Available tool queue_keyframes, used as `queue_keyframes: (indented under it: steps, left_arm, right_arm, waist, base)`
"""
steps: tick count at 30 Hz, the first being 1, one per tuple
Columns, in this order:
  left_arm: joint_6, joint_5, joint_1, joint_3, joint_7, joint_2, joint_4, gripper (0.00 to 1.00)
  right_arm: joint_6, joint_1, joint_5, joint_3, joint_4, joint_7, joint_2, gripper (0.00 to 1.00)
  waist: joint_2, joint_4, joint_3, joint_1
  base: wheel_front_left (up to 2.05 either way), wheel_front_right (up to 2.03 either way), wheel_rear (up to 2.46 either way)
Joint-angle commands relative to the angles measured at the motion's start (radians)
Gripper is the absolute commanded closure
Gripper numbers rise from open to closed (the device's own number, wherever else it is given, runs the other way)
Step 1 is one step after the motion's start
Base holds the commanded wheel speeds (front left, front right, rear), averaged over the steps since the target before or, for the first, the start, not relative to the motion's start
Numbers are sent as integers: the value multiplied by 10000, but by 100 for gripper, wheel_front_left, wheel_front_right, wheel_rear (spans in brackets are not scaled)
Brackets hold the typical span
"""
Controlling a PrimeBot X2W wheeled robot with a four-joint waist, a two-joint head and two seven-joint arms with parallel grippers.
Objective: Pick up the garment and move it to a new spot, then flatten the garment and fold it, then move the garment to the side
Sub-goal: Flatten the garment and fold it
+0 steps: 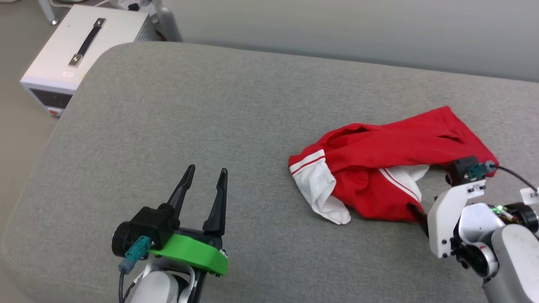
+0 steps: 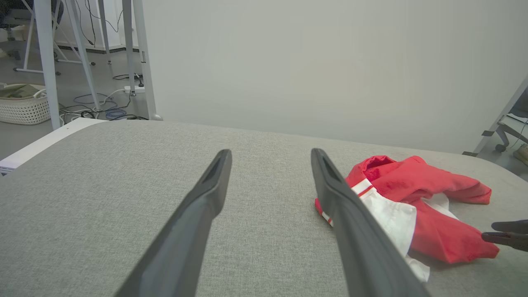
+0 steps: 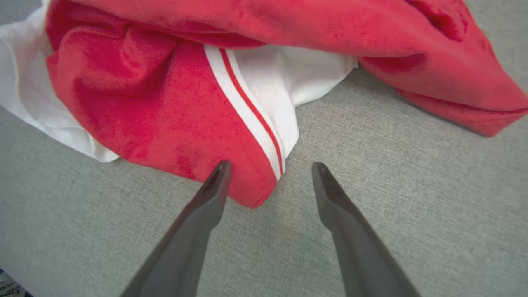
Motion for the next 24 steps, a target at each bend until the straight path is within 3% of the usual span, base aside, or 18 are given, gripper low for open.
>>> queue_keyframes:
  steps: [1,11,12,13,14,24]
  left_arm:
    - [-51,73,-217,3,-59,-57,14,0]
    - [-69,89,-401,28,-59,-135,36,0]
    - [-69,93,-389,45,-59,-138,42,0]
    - [-69,101,-377,48,-59,-140,57,0]
    - [-70,111,-361,39,-59,-142,88,0]
    - [-71,126,-96,-82,-59,-124,325,0]
  right_arm:
    - [-7,-299,-20,-30,205,153,-69,0]
    - [-7,-789,-131,392,1418,323,-8,0]
    - [-7,-773,-108,465,1468,286,-8,44]
    - [-7,-760,-89,512,1502,216,-22,78]
    - [-7,-740,-85,545,1531,65,-53,100]
    - [-7,-64,-6,46,1405,-960,-569,100]
  waist:
    - [0,476,471,0]
    - [0,778,757,0]
    - [0,748,738,0]
    - [0,722,716,0]
    - [0,671,660,0]
    - [0,-219,-199,0]
  base:
    - [0,0,0]
    - [0,0,0]
    - [0,0,0]
    - [0,0,0]
    - [0,0,0]
    - [0,0,0]
